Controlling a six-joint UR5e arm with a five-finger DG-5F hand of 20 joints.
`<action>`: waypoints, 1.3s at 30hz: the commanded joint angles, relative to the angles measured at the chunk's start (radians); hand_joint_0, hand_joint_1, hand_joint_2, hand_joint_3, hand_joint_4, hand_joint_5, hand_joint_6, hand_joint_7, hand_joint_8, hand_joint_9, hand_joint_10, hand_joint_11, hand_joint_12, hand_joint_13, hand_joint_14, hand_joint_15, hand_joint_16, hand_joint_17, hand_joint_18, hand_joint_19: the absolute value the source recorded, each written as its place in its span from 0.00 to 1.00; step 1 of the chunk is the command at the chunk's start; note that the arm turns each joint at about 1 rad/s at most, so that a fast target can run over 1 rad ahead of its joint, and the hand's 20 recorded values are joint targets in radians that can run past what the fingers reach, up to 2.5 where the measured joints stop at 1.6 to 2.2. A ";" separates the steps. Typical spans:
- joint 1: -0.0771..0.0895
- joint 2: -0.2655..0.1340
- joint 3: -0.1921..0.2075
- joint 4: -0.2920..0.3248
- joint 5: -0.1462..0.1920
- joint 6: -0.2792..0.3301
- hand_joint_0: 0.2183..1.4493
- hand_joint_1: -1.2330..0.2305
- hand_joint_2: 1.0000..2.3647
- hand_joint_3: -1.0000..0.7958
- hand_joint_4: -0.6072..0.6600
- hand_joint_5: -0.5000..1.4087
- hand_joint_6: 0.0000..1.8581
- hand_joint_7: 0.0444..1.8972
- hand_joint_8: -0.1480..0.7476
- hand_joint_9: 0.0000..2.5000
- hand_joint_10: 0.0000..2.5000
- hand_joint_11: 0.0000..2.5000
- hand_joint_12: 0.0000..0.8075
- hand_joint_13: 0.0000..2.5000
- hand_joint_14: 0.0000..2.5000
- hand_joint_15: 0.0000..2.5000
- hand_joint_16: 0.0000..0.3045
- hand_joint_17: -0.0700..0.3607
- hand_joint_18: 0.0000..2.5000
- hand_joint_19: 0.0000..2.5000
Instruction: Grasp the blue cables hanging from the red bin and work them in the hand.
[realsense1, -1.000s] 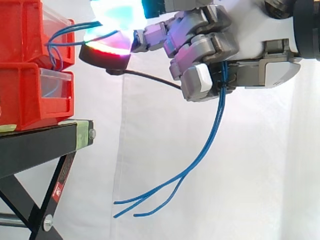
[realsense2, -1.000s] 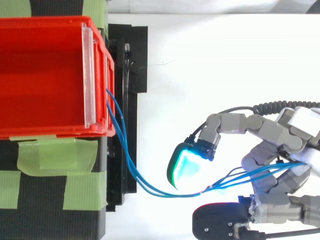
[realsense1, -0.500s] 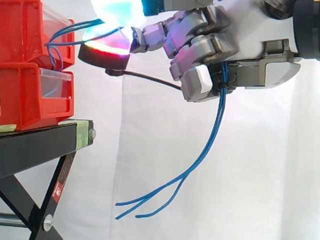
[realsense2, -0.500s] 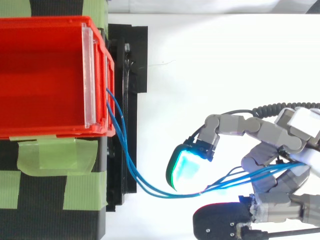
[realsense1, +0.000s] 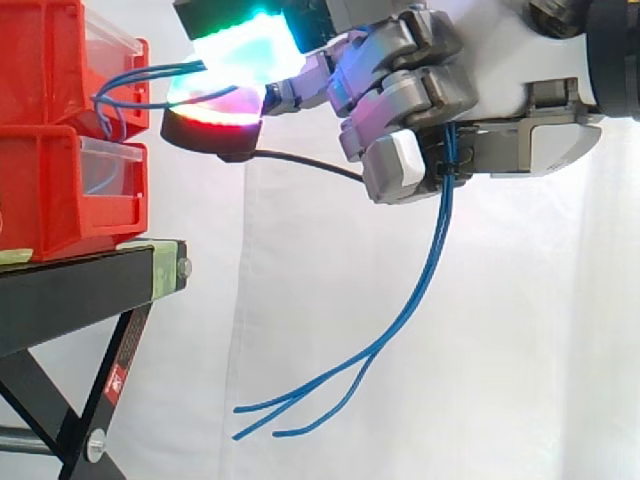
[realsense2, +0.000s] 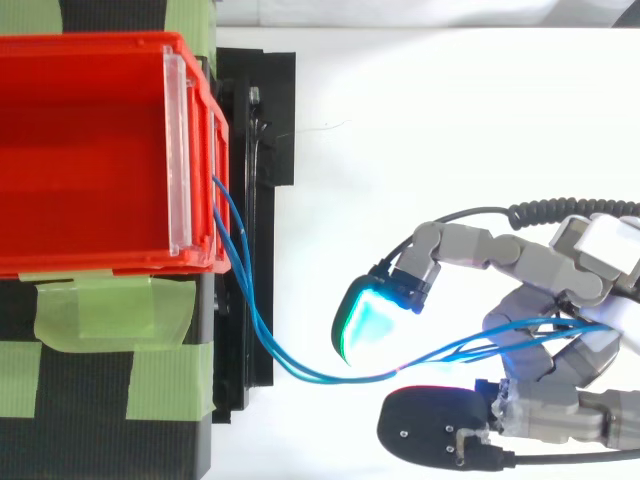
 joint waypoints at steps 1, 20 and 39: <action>0.000 0.001 0.000 0.000 0.000 0.000 0.58 0.44 0.25 0.66 0.72 0.41 0.09 0.70 0.81 0.68 1.00 1.00 0.87 0.84 1.00 0.86 0.69 0.53 1.00 0.31; 0.000 -0.001 0.000 0.002 -0.001 -0.002 0.74 0.40 0.18 0.80 0.65 0.41 0.09 0.71 0.81 0.68 1.00 1.00 0.87 0.84 1.00 0.86 0.69 0.53 1.00 0.31; -0.002 -0.001 0.000 0.009 0.000 -0.008 0.86 0.38 0.06 0.85 0.59 0.42 0.11 0.71 0.81 0.68 1.00 1.00 0.87 0.84 1.00 0.86 0.69 0.53 1.00 0.31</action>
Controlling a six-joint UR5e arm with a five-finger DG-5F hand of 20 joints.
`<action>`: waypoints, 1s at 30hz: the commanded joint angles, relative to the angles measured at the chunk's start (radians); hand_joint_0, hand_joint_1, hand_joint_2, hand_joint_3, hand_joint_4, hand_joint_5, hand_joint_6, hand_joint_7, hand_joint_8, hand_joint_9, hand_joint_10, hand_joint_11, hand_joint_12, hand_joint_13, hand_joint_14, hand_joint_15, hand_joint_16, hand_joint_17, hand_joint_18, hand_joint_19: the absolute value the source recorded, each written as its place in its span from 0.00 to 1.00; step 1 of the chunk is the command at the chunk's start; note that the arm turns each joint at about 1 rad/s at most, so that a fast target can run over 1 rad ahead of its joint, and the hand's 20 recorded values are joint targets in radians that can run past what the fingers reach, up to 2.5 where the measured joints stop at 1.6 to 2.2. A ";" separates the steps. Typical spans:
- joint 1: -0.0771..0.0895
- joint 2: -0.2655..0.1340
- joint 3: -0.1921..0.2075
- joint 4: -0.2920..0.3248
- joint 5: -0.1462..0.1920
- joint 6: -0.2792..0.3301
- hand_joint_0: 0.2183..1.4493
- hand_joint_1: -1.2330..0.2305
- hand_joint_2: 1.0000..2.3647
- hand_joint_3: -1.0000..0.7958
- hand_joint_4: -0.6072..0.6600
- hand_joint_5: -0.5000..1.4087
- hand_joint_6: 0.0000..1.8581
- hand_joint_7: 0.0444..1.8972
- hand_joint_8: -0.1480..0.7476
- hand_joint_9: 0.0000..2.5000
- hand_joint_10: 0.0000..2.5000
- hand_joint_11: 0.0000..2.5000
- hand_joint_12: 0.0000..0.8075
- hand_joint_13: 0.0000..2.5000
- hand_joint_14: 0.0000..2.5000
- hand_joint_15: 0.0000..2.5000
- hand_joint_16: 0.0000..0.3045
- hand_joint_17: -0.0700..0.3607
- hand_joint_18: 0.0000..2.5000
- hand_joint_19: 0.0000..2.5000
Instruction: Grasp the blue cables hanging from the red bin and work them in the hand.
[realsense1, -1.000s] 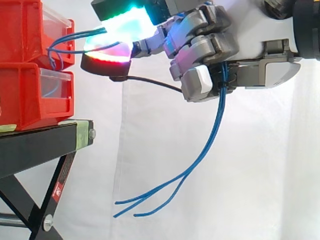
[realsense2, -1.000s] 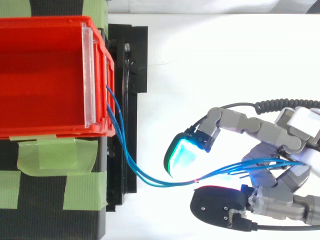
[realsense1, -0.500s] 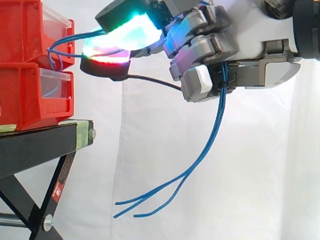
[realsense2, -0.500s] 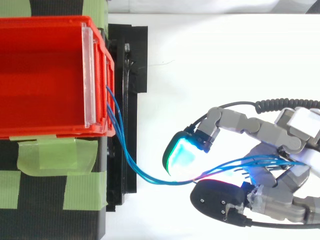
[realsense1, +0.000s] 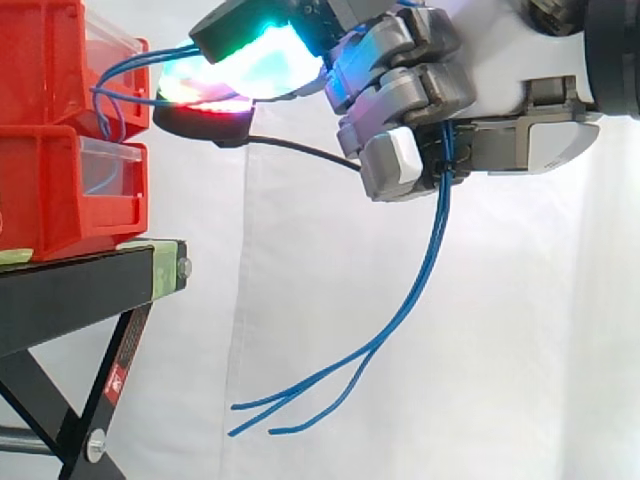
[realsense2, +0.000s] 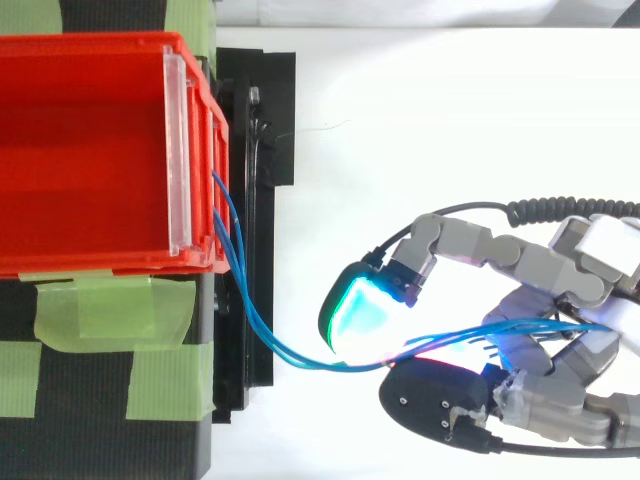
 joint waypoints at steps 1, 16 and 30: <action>0.000 0.001 0.000 0.001 0.000 0.000 0.87 0.38 0.06 0.84 0.59 0.42 0.11 0.71 0.81 0.68 1.00 1.00 0.87 0.84 1.00 0.86 0.69 0.53 1.00 0.31; -0.001 0.001 0.000 0.008 0.000 0.000 0.92 0.39 0.00 0.85 0.56 0.43 0.10 0.70 0.81 0.68 1.00 1.00 0.87 0.84 1.00 0.86 0.69 0.53 1.00 0.31; -0.003 -0.001 0.000 0.020 0.000 0.000 0.50 0.35 0.01 0.42 0.71 0.40 0.08 0.72 0.81 0.68 1.00 1.00 0.87 0.84 1.00 0.86 0.69 0.53 1.00 0.31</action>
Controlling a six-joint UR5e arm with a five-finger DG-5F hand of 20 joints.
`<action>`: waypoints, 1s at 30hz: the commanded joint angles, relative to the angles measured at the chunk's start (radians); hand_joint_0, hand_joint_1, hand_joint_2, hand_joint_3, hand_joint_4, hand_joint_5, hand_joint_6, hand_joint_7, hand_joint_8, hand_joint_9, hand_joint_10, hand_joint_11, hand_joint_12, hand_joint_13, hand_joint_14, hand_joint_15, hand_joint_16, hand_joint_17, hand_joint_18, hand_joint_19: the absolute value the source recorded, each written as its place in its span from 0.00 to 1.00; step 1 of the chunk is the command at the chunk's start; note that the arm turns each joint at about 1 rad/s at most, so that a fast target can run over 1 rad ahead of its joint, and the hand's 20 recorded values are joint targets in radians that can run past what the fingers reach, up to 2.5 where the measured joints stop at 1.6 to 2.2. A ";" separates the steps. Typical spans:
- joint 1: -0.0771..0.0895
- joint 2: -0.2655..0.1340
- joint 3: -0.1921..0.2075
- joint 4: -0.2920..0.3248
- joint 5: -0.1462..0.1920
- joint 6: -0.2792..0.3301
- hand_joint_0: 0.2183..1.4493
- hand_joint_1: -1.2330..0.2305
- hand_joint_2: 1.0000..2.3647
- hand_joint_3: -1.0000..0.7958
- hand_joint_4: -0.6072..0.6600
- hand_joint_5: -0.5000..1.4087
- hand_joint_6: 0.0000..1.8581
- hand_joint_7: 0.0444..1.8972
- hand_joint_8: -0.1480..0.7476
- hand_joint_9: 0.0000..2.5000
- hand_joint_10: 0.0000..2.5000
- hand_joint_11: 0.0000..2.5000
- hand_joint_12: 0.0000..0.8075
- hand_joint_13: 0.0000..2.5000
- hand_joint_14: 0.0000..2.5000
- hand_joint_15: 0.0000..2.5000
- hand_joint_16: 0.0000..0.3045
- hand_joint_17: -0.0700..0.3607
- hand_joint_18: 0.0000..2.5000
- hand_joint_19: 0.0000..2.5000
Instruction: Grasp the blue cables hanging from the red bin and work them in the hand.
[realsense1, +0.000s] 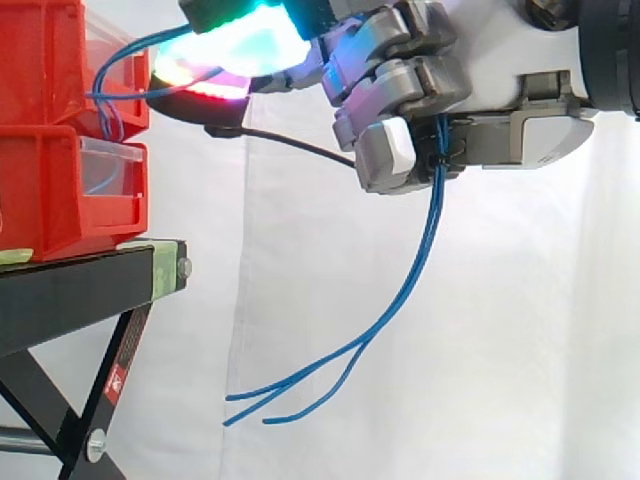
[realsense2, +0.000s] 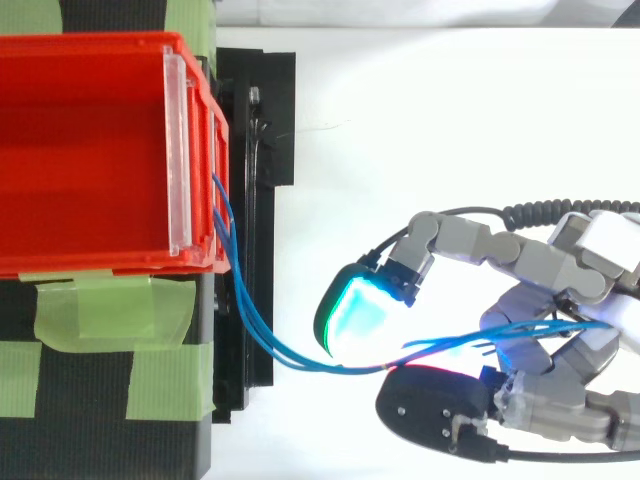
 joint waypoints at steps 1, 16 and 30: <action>0.000 0.000 0.000 0.000 0.000 0.000 0.49 0.35 0.01 0.37 0.70 0.40 0.07 0.73 0.81 0.68 1.00 1.00 0.87 0.84 1.00 0.86 0.69 0.53 1.00 0.31; 0.000 -0.001 0.000 0.000 0.000 0.000 0.48 0.39 0.01 0.21 0.70 0.42 0.07 0.74 0.81 0.68 1.00 1.00 0.87 0.84 1.00 0.86 0.69 0.53 1.00 0.31; 0.000 0.000 0.000 0.000 0.002 0.000 0.54 0.42 0.01 0.19 0.70 0.48 0.06 0.76 0.81 0.68 1.00 1.00 0.87 0.84 1.00 0.86 0.69 0.53 1.00 0.31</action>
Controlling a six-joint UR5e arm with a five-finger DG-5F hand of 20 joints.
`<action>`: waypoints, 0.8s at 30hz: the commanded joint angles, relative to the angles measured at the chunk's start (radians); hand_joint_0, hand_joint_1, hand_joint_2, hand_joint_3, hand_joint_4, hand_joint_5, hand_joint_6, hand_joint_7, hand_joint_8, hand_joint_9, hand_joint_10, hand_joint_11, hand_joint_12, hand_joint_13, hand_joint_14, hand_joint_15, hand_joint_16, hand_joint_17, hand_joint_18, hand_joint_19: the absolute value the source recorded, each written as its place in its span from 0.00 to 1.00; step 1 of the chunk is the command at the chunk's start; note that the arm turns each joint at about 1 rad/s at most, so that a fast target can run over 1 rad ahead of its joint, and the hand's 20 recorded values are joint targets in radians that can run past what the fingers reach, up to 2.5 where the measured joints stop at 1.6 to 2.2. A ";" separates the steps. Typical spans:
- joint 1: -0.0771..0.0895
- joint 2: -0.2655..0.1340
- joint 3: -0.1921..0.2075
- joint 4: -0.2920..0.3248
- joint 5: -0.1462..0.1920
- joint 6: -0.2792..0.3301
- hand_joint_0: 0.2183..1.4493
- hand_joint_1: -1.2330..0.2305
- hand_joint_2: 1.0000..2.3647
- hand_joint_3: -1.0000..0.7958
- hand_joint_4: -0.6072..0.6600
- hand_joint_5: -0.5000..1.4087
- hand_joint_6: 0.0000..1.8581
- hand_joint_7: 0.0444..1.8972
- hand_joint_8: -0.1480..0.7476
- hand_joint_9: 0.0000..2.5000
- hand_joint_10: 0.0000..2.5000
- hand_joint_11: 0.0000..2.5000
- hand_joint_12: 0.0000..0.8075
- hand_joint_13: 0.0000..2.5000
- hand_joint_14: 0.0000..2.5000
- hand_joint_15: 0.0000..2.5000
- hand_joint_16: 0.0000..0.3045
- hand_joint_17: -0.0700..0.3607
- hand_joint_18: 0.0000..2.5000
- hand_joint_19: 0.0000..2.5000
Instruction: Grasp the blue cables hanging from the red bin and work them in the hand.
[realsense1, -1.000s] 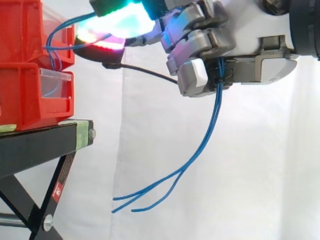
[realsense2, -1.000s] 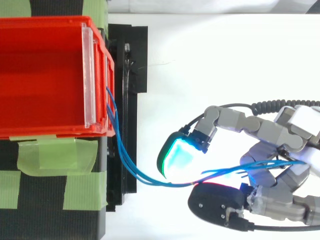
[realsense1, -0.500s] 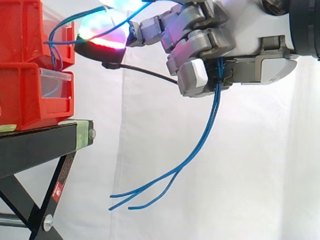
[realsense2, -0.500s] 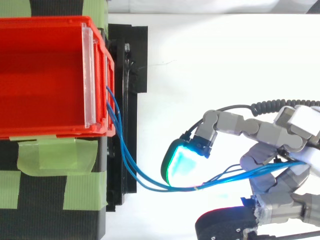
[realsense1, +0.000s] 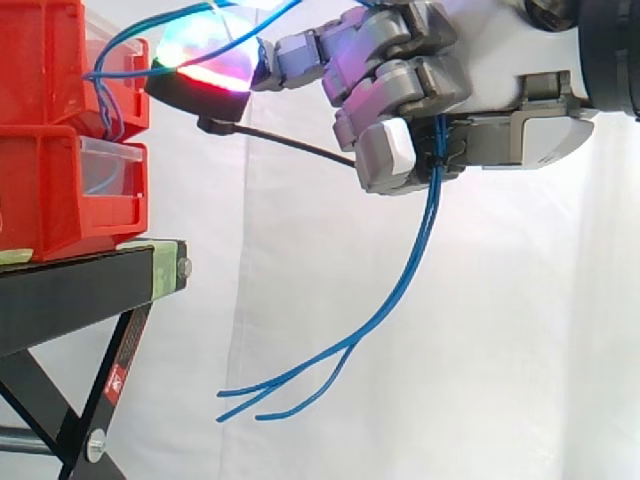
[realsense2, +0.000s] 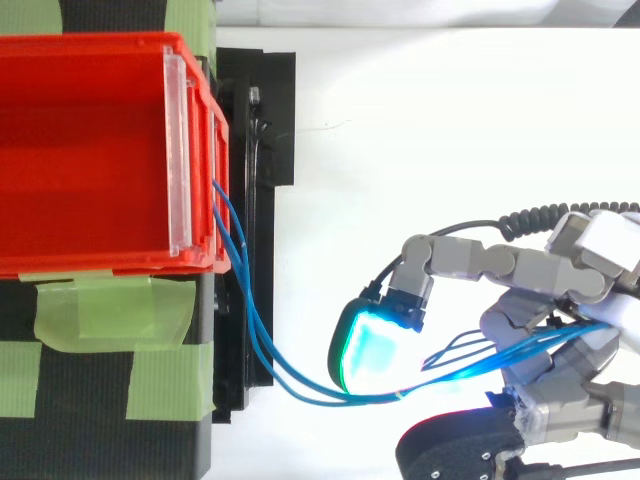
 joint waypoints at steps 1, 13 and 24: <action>0.000 -0.001 0.000 0.000 0.000 0.000 0.54 0.42 0.01 0.20 0.71 0.49 0.05 0.77 0.81 0.68 1.00 1.00 0.87 0.84 1.00 0.86 0.69 0.53 1.00 0.31; 0.000 -0.001 0.000 0.000 0.000 0.000 0.64 0.42 0.02 0.42 0.70 0.45 0.01 0.68 0.81 0.68 1.00 1.00 0.87 0.84 1.00 0.86 0.69 0.53 1.00 0.31; 0.000 0.001 0.000 0.000 -0.001 0.000 0.69 0.41 0.02 0.55 0.68 0.44 0.01 0.68 0.81 0.68 1.00 1.00 0.87 0.84 1.00 0.86 0.69 0.53 1.00 0.31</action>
